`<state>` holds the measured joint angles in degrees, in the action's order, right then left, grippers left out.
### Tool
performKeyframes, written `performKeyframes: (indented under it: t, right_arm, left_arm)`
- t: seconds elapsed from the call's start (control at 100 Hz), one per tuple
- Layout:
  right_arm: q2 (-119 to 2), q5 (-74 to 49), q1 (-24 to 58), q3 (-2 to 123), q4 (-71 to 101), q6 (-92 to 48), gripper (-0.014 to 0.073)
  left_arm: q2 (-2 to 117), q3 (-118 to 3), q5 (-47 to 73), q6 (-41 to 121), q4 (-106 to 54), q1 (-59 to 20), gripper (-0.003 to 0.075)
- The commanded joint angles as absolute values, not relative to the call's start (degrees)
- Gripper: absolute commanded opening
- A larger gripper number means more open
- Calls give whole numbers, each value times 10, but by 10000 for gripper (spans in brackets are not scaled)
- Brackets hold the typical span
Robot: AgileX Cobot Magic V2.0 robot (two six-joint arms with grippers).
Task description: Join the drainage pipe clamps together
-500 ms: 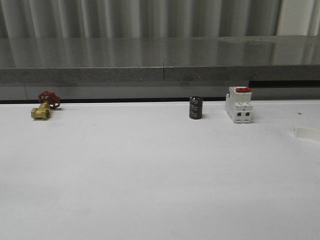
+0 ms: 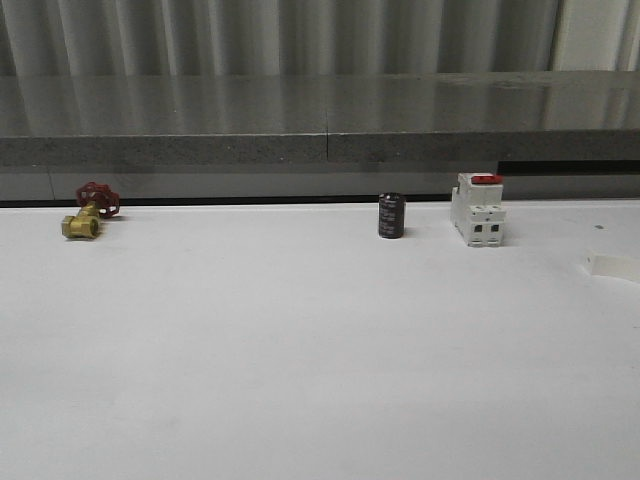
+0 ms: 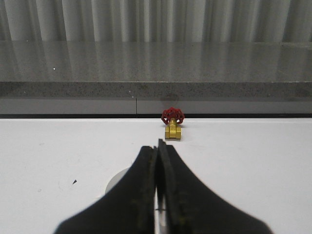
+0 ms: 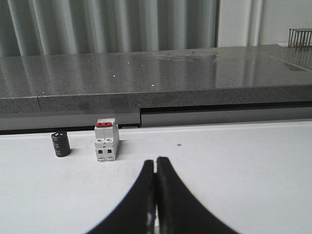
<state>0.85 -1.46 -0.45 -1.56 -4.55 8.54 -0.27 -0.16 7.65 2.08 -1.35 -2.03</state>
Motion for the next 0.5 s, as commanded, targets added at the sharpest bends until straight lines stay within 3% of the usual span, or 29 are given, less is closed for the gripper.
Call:
performKeyframes:
  t: [0.0,0.49]
  right_arm:
    - [17,35,-2,-6,-48,85,-67]
    - [17,35,-2,-6,-48,85,-67]
  left_arm:
    - [-15,-34,78,20,5,-25,-21]
    - [219,-256,302,20,17,-25,-9]
